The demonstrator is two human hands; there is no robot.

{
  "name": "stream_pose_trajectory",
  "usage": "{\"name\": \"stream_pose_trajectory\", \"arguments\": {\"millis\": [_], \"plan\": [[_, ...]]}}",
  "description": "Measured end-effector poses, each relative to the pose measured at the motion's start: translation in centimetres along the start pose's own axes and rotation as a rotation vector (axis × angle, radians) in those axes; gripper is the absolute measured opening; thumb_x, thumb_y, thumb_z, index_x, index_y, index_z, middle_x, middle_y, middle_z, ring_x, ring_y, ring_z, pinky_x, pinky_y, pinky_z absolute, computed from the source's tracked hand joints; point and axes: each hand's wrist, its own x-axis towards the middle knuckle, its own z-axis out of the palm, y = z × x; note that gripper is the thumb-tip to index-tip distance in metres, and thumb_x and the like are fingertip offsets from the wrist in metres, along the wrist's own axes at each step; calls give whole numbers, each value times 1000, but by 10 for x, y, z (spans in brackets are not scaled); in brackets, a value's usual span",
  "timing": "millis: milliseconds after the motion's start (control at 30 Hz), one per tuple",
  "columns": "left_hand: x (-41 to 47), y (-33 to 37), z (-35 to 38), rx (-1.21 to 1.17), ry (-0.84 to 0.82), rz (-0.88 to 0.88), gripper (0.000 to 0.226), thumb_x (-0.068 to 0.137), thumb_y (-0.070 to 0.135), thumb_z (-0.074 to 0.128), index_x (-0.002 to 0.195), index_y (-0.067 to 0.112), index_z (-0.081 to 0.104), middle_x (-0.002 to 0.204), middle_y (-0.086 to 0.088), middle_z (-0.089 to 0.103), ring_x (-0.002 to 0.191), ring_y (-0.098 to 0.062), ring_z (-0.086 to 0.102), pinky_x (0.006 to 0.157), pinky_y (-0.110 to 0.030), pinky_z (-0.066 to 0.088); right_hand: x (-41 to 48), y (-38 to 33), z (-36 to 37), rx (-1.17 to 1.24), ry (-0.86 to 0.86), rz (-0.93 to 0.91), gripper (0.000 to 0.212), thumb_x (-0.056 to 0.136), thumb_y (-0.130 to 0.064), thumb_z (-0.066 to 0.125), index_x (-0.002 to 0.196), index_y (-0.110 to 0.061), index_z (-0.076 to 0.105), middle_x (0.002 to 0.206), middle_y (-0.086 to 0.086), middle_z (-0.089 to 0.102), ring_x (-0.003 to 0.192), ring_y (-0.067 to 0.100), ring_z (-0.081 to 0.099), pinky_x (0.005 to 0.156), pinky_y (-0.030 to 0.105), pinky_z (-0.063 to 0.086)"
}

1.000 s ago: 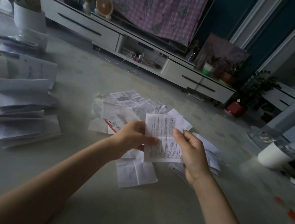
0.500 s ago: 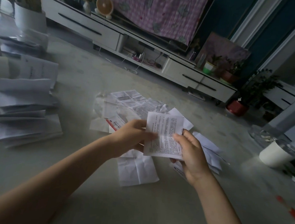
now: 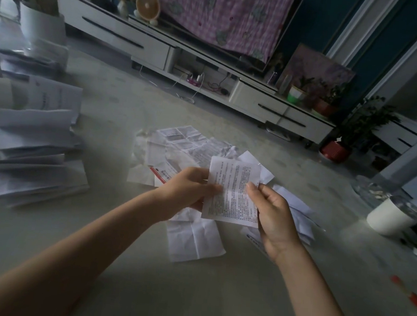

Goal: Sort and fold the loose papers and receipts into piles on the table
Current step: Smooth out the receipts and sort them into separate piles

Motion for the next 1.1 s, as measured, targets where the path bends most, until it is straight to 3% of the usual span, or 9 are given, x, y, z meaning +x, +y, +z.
{"name": "stream_pose_trajectory", "arguments": {"millis": [233, 367, 467, 533, 600, 700, 867, 967, 1100], "plan": [[-1, 1, 0, 2, -9, -16, 11, 92, 4, 51, 91, 10, 60, 90, -5, 68, 81, -17, 68, 74, -31, 58, 1, 3, 0, -96, 73, -87, 12, 88, -12, 60, 80, -7, 67, 101, 35, 62, 84, 26, 58, 82, 43, 47], [-2, 0, 3, 19, -24, -35, 10, 91, 4, 52, 92, 9, 61, 92, -7, 68, 82, -18, 67, 74, -30, 58, 5, 3, -5, -68, 168, -123, 11, 88, -16, 60, 82, -9, 66, 91, 20, 69, 84, 26, 62, 80, 39, 51], [-4, -1, 9, 32, -56, -44, 10, 91, 4, 52, 93, 9, 60, 91, -6, 68, 78, -15, 68, 69, -27, 58, 8, 4, -6, -174, 297, -241, 18, 86, -12, 64, 68, -12, 63, 64, 4, 59, 65, 16, 50, 63, 30, 43], [-6, 3, 9, 60, -59, -72, 11, 91, 2, 53, 91, 10, 60, 89, -4, 67, 75, -12, 68, 70, -28, 58, 7, 3, -7, -197, 316, -241, 20, 85, -9, 65, 65, -8, 62, 61, 6, 56, 63, 19, 48, 62, 30, 40], [-7, 9, 1, 58, -80, -75, 14, 87, 4, 57, 98, 12, 60, 95, -3, 67, 82, -12, 67, 76, -27, 57, 4, -2, -10, -232, 242, -209, 19, 84, -8, 65, 66, 0, 61, 67, 13, 54, 67, 22, 47, 63, 31, 38], [-9, 22, -11, 184, -65, -6, 49, 71, 34, 65, 117, 19, 56, 112, 0, 65, 99, -11, 63, 80, -22, 53, -3, -11, -9, -312, 33, -150, 13, 82, -7, 67, 70, -2, 66, 71, 20, 62, 68, 25, 54, 67, 31, 43], [-13, 23, 7, 595, 68, 279, 15, 77, 26, 72, 86, 14, 70, 87, 0, 69, 85, -18, 66, 80, -34, 54, -13, -12, 9, -421, -139, -219, 14, 80, 0, 66, 70, -8, 72, 78, 27, 67, 68, 25, 58, 71, 33, 45], [-11, 17, 4, 662, 134, 367, 11, 79, 21, 72, 79, 10, 69, 78, 2, 67, 78, -18, 64, 77, -37, 53, -15, -7, 13, -449, -137, -263, 11, 81, -4, 67, 74, 5, 69, 79, 34, 63, 63, 38, 55, 65, 40, 46], [-7, 15, -1, 626, 170, 385, 10, 79, 15, 71, 78, 5, 69, 78, -4, 68, 77, -17, 64, 79, -35, 52, -14, -6, 13, -471, -137, -233, 12, 81, -8, 68, 73, 1, 71, 76, 24, 68, 66, 18, 56, 66, 31, 45]]}}
